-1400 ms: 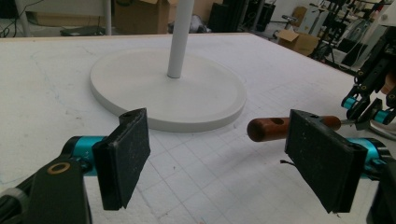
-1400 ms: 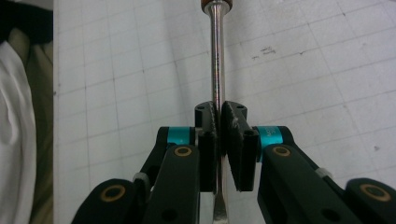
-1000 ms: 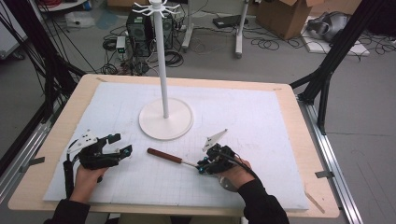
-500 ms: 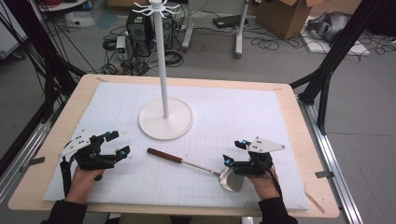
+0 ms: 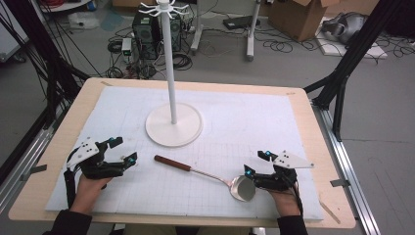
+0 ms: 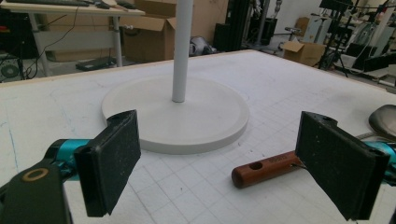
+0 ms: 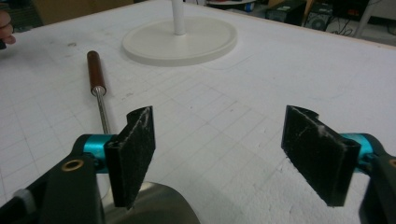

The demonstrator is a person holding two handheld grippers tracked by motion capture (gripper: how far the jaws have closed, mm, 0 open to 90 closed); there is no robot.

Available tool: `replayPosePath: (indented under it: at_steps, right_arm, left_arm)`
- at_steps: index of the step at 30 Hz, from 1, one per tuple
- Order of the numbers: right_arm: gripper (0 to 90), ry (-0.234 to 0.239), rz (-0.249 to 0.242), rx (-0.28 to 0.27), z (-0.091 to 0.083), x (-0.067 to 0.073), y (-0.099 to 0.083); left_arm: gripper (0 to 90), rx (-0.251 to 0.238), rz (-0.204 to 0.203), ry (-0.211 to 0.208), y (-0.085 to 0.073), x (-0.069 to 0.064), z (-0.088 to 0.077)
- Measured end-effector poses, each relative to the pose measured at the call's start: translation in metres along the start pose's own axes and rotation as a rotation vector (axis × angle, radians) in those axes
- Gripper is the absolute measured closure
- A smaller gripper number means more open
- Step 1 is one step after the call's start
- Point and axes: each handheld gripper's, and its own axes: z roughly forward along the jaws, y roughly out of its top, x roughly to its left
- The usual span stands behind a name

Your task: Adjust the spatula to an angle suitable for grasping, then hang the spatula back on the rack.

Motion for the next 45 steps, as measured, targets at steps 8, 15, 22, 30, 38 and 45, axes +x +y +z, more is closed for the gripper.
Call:
replayPosePath:
  at_steps: [8,15,22,30,38,45]
  right_arm:
    - [15.7,0.002,-0.008,-0.003,0.000,0.007,0.005]
    - [14.8,0.097,-0.104,0.104,0.024,0.027,0.019]
    - [17.1,0.167,-0.165,0.201,0.045,0.042,0.028]
    - [26.1,0.225,-0.203,0.331,0.064,0.051,0.025]
    - [40.0,0.265,-0.267,0.470,0.082,0.058,0.029]
    - [40.2,0.275,-0.285,0.486,0.087,0.060,0.037]
  left_arm:
    - [14.6,0.002,-0.006,-0.001,0.001,-0.004,-0.001]
    - [14.8,0.026,-0.015,-0.006,0.000,-0.003,0.002]
    - [15.0,0.037,-0.018,-0.009,-0.002,-0.004,0.004]
    - [15.0,0.048,-0.017,-0.019,-0.004,-0.009,0.007]
    - [15.1,0.064,-0.018,-0.030,-0.005,-0.013,0.011]
    - [15.2,0.065,-0.022,-0.034,-0.005,-0.013,0.011]
